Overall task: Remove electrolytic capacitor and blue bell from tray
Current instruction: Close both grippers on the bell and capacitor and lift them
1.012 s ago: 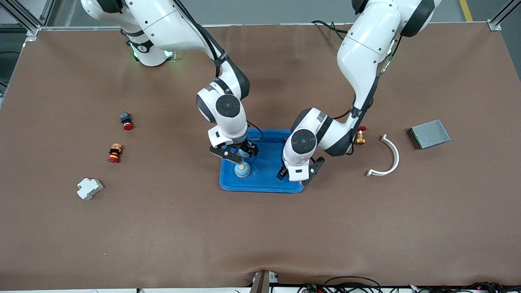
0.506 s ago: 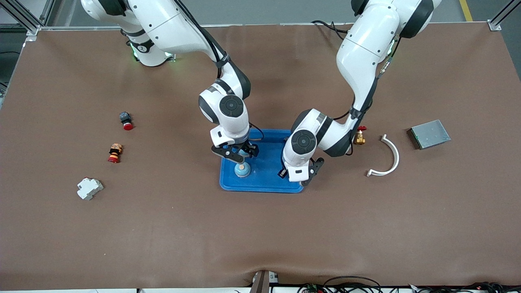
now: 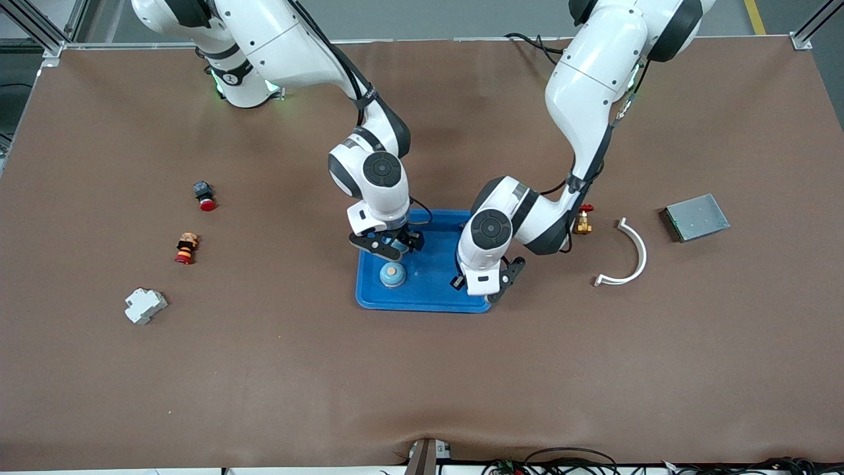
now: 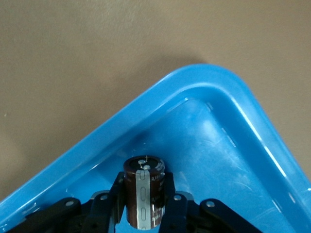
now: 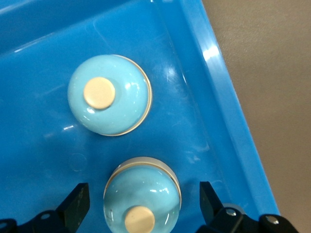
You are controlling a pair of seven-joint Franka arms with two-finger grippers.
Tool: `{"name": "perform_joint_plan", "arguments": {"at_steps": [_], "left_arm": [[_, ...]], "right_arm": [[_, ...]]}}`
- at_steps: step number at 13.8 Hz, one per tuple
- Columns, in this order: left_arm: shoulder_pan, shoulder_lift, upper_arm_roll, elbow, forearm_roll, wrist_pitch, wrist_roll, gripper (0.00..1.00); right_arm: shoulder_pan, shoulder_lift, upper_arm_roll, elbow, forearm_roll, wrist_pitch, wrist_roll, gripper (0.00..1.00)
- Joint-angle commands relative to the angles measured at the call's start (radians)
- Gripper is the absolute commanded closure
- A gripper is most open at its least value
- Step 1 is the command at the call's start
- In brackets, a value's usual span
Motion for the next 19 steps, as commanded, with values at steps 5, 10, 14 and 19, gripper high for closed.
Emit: {"name": "perform_joint_plan", "arguments": {"at_steps": [5,10,14,19], "left_arm": [[0.008,-0.057,0.01,0.075,0.028,-0.16,0.013,0.98],[0.058,-0.149,0.008,0.076,0.028,-0.306,0.234,0.98],[0.153,-0.222,0.005,0.075,0.028,-0.442,0.459,0.98],[0.29,-0.319,0.002,0.058,0.026,-0.613,0.783,0.98]], "right_arm": [[0.015,0.019,-0.01,0.027,-0.005,0.002,0.023,0.07],[0.015,0.017,-0.01,0.03,0.0,0.002,0.024,1.0],[0.012,0.0,-0.007,0.034,0.001,-0.035,0.011,1.0],[-0.054,-0.085,-0.009,0.082,0.0,-0.254,-0.149,1.0]]}}
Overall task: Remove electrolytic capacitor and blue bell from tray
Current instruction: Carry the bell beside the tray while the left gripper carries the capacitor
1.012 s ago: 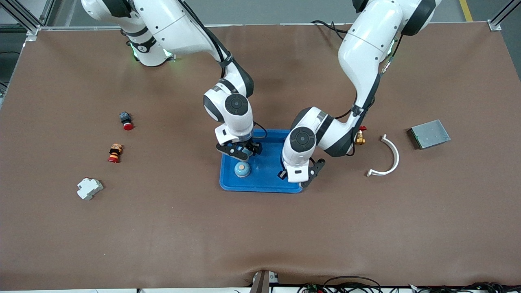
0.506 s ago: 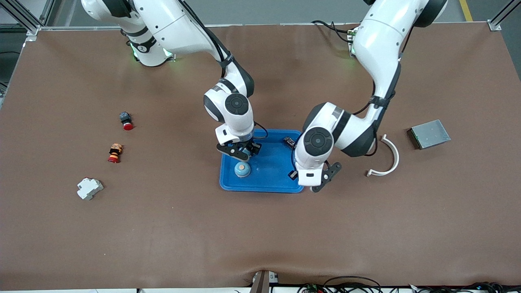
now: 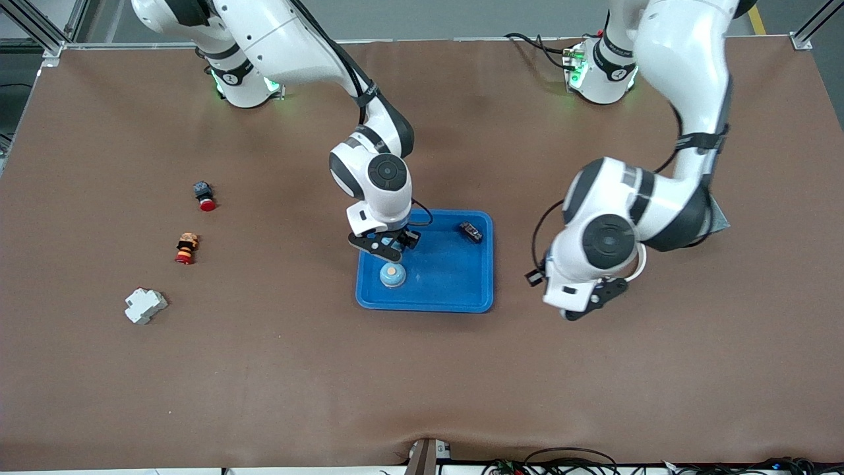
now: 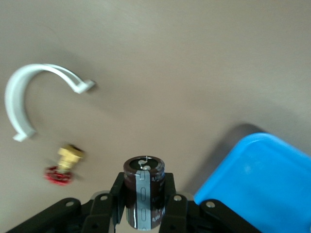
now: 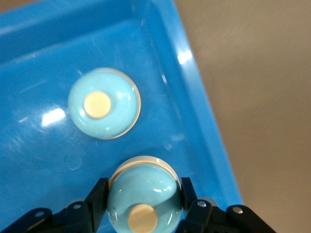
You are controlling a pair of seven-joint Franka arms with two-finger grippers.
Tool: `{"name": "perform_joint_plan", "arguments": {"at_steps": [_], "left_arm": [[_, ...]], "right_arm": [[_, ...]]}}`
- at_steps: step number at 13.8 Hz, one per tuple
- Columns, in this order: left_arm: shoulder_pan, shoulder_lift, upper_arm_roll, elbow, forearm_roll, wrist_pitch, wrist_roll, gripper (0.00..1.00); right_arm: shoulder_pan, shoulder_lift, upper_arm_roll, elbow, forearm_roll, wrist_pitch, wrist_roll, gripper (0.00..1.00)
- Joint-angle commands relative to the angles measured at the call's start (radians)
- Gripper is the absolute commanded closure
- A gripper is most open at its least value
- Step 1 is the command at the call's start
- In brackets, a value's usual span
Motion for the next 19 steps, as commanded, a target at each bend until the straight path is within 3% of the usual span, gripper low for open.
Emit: {"name": "perform_joint_plan", "arguments": {"at_steps": [1,3,8,12,17,19], "left_arm": [[0.075,-0.073,-0.007,-0.05,0.015,-0.073,0.189,0.98],[0.146,-0.122,-0.004,-0.108,0.016,-0.079,0.359,0.98],[0.298,-0.21,-0.007,-0.226,0.044,-0.029,0.666,0.98],[0.362,-0.285,-0.007,-0.441,0.08,0.213,0.794,0.98],[0.365,-0.287,-0.011,-0.628,0.097,0.485,0.794,0.98],[0.352,-0.276,-0.014,-0.65,0.096,0.52,0.768,0.98]], "right_arm": [[-0.061,-0.073,0.008,-0.011,-0.001,-0.069,-0.116,1.0],[-0.099,-0.121,0.008,-0.023,0.001,-0.135,-0.214,1.0],[-0.202,-0.267,0.009,-0.181,0.036,-0.126,-0.434,1.0],[-0.258,-0.383,0.009,-0.336,0.036,-0.064,-0.547,1.0],[-0.349,-0.492,0.009,-0.519,0.038,0.042,-0.721,1.0],[-0.386,-0.514,0.009,-0.591,0.038,0.119,-0.781,1.0]]}}
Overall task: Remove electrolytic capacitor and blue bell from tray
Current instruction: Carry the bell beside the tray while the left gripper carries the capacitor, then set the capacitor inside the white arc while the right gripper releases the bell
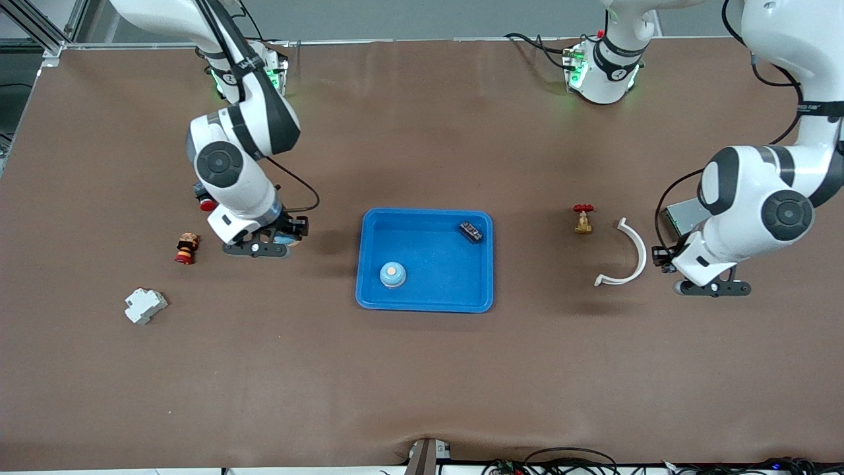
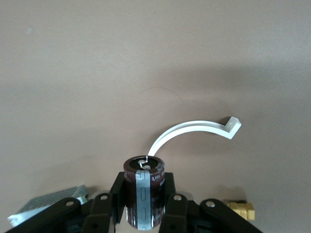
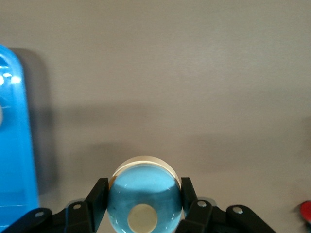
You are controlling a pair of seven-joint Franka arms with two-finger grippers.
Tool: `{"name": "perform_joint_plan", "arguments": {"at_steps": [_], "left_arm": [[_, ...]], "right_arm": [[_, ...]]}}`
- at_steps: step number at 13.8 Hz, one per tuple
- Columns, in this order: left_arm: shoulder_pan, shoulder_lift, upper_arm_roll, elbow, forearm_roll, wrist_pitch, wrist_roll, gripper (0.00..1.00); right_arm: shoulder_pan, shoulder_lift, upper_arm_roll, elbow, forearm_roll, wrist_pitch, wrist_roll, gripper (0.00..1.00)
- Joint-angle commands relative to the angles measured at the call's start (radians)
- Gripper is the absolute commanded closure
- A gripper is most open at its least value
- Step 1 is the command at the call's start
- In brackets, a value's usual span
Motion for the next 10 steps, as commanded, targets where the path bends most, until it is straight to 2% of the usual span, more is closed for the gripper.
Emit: {"name": "perform_joint_plan", "arguments": {"at_steps": [1,6,10], "left_arm": [[-0.015,-0.03,-0.007,-0.058,0.02,0.039,-0.027,0.98],[-0.057,0.033,-0.016,-0.058,0.018,0.074,-0.093,0.98],[-0.063,0.086,-0.018,-0.056,0.018,0.11,-0.107,0.98]], "right_arm": [[-0.055,-0.068,0.015,-0.129,0.01,0.1,-0.088,1.0],[-0.129,-0.055,0.014,-0.226,0.01,0.26,-0.182,1.0],[-0.178,-0.016,0.015,-0.261,0.012,0.352,-0.231,1.0]]}}
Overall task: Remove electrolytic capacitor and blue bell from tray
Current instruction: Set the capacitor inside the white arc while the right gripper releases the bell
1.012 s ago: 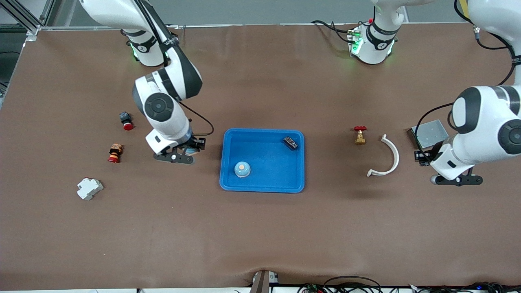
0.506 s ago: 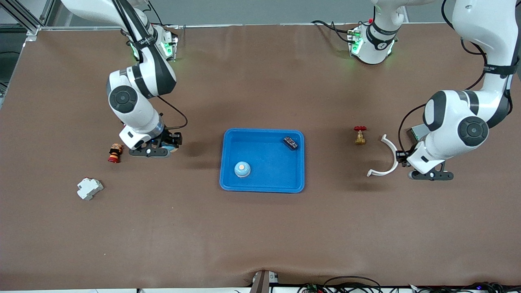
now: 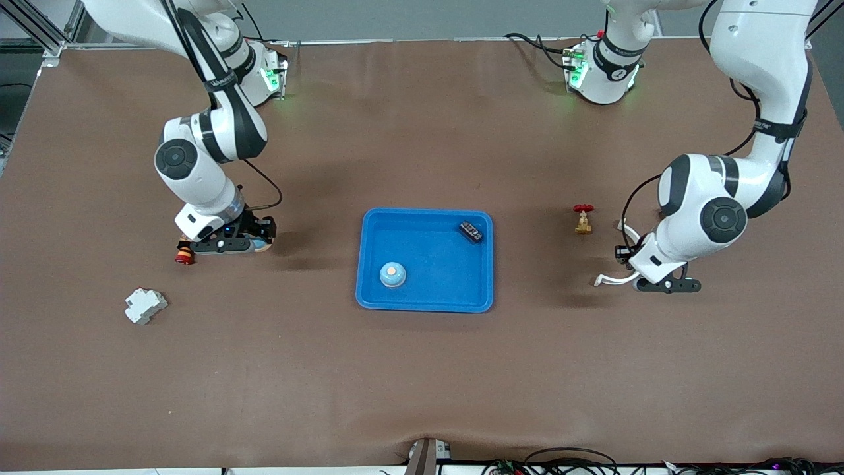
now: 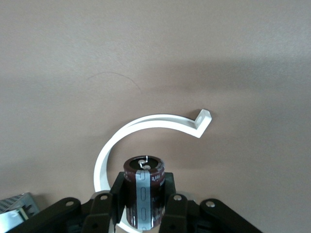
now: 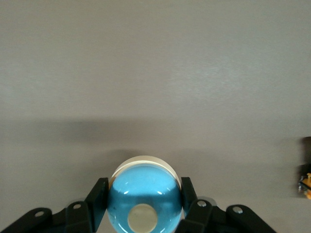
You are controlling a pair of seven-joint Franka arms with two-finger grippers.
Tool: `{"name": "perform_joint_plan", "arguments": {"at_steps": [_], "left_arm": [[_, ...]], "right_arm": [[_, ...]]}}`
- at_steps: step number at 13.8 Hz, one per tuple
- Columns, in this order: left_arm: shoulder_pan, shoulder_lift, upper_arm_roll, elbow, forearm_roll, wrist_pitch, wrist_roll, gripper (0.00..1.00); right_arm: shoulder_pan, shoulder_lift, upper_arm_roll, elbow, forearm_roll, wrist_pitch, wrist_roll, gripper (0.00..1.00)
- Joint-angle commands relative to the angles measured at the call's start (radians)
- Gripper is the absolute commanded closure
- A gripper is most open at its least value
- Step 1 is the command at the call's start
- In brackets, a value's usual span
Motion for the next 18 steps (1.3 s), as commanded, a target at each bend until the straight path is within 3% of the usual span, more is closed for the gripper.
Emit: {"name": "perform_joint_plan", "arguments": {"at_steps": [1,7,16,17,18], "left_arm": [[0.001,0.038,-0.003,-0.006,0.018,0.041,-0.016,0.98],[-0.001,0.062,-0.003,-0.011,0.015,0.046,-0.036,0.98],[-0.028,0.093,-0.003,-0.008,0.014,0.046,-0.088,0.96],[-0.028,0.094,-0.003,-0.008,0.014,0.046,-0.088,0.91],[-0.028,0.094,-0.003,-0.006,0.014,0.046,-0.088,0.79]], "right_arm": [[-0.037,0.021,0.016,-0.025,0.01,0.048,-0.028,1.0],[-0.046,0.108,0.017,-0.032,0.03,0.13,-0.028,1.0],[-0.046,0.147,0.019,-0.031,0.058,0.168,-0.027,1.0],[-0.046,0.151,0.019,-0.031,0.067,0.174,-0.027,1.0],[-0.044,0.156,0.019,-0.029,0.09,0.174,-0.025,0.93]]}}
